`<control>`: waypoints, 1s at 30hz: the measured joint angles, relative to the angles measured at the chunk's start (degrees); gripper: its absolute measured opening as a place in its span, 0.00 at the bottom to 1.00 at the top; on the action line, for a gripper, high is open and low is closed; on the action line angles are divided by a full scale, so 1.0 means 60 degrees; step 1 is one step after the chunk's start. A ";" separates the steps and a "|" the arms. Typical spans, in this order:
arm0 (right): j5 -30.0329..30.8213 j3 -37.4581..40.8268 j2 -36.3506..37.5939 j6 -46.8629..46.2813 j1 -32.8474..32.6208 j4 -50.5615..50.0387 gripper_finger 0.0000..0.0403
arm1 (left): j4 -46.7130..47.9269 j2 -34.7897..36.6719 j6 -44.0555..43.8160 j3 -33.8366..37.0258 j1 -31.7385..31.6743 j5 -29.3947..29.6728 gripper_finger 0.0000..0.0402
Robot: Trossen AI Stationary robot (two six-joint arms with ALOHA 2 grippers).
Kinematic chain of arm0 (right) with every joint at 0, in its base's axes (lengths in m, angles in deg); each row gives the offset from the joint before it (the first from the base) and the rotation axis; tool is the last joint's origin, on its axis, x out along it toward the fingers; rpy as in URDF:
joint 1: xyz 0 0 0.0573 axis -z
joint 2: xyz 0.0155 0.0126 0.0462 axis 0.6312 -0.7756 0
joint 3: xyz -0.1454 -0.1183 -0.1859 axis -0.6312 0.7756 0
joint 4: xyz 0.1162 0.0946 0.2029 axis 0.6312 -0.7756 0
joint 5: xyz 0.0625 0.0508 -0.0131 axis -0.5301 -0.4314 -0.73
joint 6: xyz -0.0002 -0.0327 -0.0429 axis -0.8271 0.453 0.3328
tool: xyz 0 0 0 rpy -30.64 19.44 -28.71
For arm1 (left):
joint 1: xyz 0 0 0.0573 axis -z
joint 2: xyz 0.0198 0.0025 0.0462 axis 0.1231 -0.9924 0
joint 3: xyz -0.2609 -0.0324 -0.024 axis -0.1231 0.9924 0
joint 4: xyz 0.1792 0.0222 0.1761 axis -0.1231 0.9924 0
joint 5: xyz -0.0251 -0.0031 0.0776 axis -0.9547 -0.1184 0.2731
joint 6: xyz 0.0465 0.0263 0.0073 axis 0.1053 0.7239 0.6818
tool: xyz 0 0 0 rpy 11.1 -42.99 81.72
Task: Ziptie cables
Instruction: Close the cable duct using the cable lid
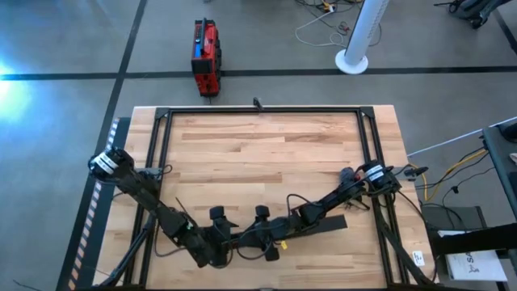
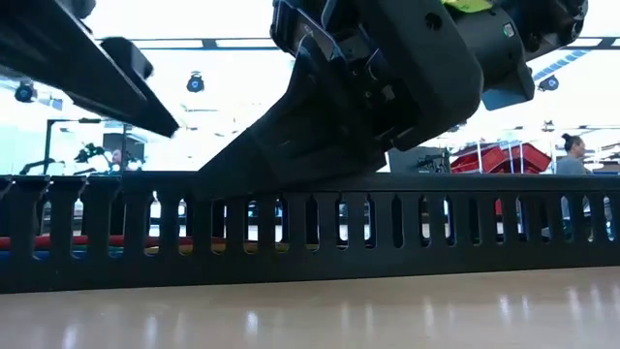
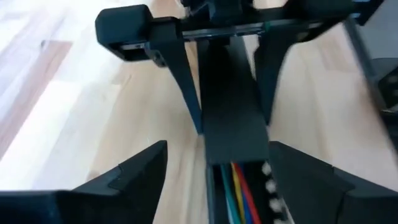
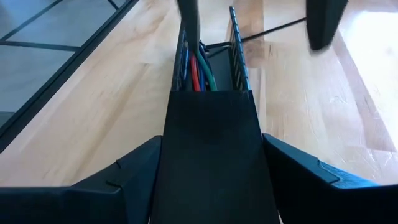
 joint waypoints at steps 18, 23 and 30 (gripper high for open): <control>0.0258 -0.0010 0.0022 -0.0482 0.0256 -0.0267 0.56 | 0.2065 0.0825 -0.3055 0.0015 0.1365 -0.0124 0.68; 0.0259 -0.0010 0.0022 -0.0515 0.0299 -0.0314 0.58 | 0.2425 0.0430 -0.3158 0.0059 0.1354 0.0368 0.67; 0.0260 -0.0010 0.0026 -0.0592 0.0357 -0.0376 0.59 | 0.1921 -0.0402 -0.3358 0.0175 0.1307 0.0492 0.71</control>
